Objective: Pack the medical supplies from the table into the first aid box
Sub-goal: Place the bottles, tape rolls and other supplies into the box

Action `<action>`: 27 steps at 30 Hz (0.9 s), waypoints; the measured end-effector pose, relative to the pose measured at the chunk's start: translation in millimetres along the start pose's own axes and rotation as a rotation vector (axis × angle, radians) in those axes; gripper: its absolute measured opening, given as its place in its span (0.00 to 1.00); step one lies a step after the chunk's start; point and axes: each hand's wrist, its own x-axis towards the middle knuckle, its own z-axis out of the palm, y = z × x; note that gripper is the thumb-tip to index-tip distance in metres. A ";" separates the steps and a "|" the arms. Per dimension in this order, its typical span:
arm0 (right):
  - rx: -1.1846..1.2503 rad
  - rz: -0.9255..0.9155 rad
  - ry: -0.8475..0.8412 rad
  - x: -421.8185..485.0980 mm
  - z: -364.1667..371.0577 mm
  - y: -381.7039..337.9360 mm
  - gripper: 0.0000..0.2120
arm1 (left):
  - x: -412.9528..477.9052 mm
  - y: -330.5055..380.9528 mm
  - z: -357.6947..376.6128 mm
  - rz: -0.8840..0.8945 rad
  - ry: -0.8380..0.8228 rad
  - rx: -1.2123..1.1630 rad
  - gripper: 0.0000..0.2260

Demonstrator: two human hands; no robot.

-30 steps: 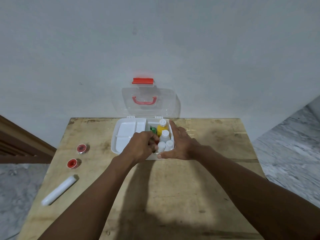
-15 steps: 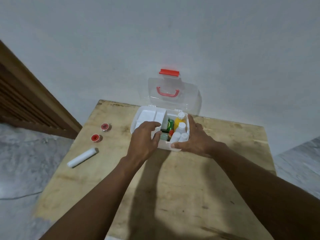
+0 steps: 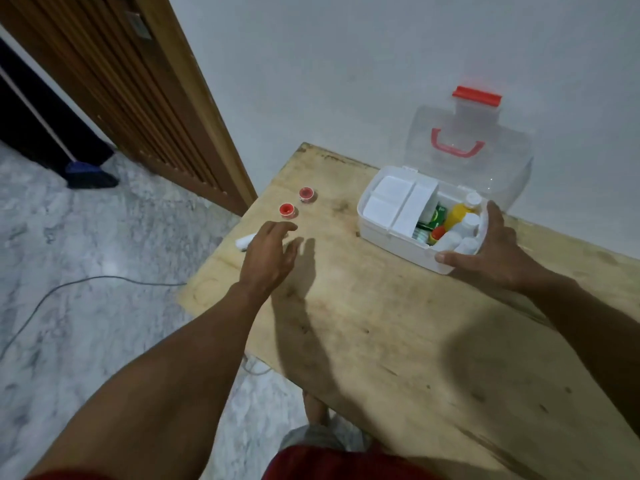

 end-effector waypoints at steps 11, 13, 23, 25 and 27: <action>0.015 0.027 0.044 8.1 3.3 -4.5 0.73 | 42.5 -71.9 -13.5 0.127 -0.285 0.199 0.21; 0.012 0.029 0.047 8.1 4.6 -6.9 0.73 | 46.5 -81.3 -15.7 0.172 -0.315 0.235 0.22; 0.044 0.035 0.055 4.0 3.8 -16.3 0.59 | 53.5 -104.1 -22.5 0.371 -0.423 0.254 0.28; 0.015 0.073 0.029 1.4 3.4 -16.1 0.68 | 55.7 -101.2 -23.1 0.326 -0.452 0.236 0.29; -0.006 0.114 0.001 -1.9 2.3 -17.5 0.72 | 58.8 -98.1 -23.9 0.293 -0.500 0.243 0.29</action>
